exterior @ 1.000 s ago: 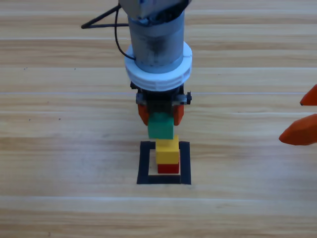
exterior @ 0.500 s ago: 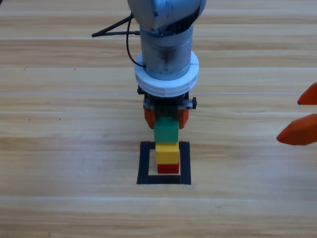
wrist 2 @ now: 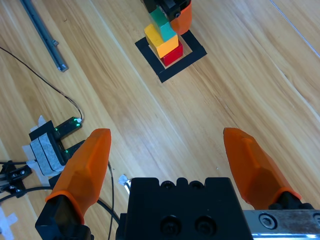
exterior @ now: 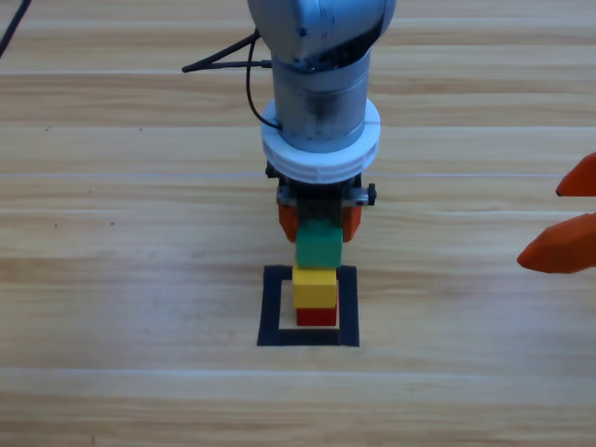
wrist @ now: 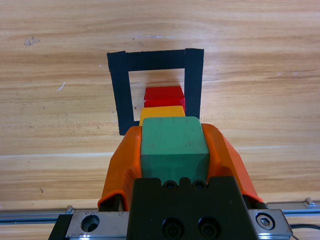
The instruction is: Stack the blocks in the rectangular block: red at the bottom, yellow in the middle, green on top
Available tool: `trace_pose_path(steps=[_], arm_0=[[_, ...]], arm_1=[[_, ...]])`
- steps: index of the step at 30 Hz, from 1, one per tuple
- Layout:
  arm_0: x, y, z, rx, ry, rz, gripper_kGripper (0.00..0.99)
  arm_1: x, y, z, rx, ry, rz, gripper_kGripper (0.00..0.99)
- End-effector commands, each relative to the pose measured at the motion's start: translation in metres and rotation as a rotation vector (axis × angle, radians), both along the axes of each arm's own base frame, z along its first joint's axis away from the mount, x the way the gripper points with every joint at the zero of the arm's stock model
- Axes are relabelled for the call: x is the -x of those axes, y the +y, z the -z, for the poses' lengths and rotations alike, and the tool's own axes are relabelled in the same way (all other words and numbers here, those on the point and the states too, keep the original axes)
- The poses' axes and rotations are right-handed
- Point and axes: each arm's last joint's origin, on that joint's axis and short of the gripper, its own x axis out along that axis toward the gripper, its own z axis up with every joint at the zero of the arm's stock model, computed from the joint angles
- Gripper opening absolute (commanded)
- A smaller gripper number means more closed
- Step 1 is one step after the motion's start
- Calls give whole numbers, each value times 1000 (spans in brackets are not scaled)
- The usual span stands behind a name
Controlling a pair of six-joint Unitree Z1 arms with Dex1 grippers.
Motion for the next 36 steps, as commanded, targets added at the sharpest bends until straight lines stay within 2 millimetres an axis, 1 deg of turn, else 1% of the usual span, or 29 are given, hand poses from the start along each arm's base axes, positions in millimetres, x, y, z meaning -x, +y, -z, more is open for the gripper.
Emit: trace_pose_path(steps=[1,11,16,22,28,36], arm_0=[[3,-12,24,-49,25,39,84],[8,-7,15,-47,23,47,84],[8,-6,19,-59,33,45,84],[9,-5,15,-53,28,45,84],[8,-5,17,-54,31,44,84],[9,-4,13,-47,28,41,94]], arm_1=[[0,12,6,-6,9,-41,985],[-1,13,7,-5,8,-42,985],[-2,14,7,-5,8,-42,985],[-2,14,7,-6,9,-41,985],[-2,14,7,-5,8,-43,985],[-2,15,8,-3,10,-43,985]])
